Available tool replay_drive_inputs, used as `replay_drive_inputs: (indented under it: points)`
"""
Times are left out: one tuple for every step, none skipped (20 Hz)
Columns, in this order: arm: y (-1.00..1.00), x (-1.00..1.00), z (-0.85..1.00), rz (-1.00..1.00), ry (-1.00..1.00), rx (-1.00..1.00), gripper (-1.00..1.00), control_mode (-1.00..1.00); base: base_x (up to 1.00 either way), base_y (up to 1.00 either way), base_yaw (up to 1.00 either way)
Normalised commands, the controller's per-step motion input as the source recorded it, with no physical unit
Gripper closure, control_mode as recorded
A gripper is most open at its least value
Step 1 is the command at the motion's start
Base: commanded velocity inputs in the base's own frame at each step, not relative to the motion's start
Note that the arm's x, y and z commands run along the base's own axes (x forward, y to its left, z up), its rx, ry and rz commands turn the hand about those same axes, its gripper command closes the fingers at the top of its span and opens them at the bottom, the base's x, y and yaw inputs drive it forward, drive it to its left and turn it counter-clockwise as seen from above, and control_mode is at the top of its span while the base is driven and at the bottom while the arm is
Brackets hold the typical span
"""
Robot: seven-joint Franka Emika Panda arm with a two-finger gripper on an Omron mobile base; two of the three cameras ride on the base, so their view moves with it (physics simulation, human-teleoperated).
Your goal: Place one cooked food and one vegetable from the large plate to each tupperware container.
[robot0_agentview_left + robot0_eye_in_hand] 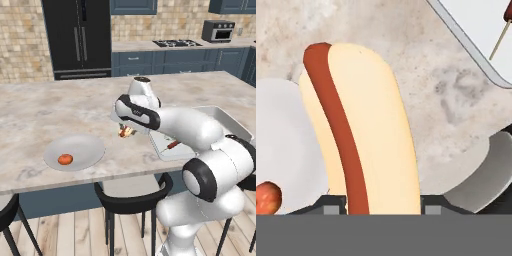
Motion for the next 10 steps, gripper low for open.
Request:
replay_drive_inputs:
  points:
    - [-1.0,0.0,0.24,0.0,0.12,0.0,1.0,-1.0,0.0,0.0,0.0]
    - [-1.0,0.0,0.19,0.0,0.14,0.0,1.0,-1.0,0.0,0.0,0.0]
    - [-1.0,0.0,0.15,0.0,0.13,0.0,1.0,-1.0,0.0,0.0,0.0]
    - [-1.0,0.0,0.12,0.0,0.13,0.0,1.0,-1.0,0.0,0.0,0.0]
    - [-1.0,0.0,0.11,0.0,0.11,0.0,1.0,-1.0,0.0,0.0,0.0]
    - [-1.0,0.0,0.12,0.0,0.13,0.0,1.0,-1.0,0.0,0.0,0.0]
    - [-1.0,0.0,0.17,0.0,0.13,0.0,1.0,-1.0,0.0,0.0,0.0]
    - [-1.0,0.0,0.16,0.0,0.11,0.0,1.0,-1.0,0.0,0.0,0.0]
    - [-1.0,0.0,0.14,0.0,0.11,0.0,1.0,-1.0,0.0,0.0,0.0]
    - [-1.0,0.0,0.11,0.0,0.1,0.0,1.0,-1.0,0.0,0.0,0.0]
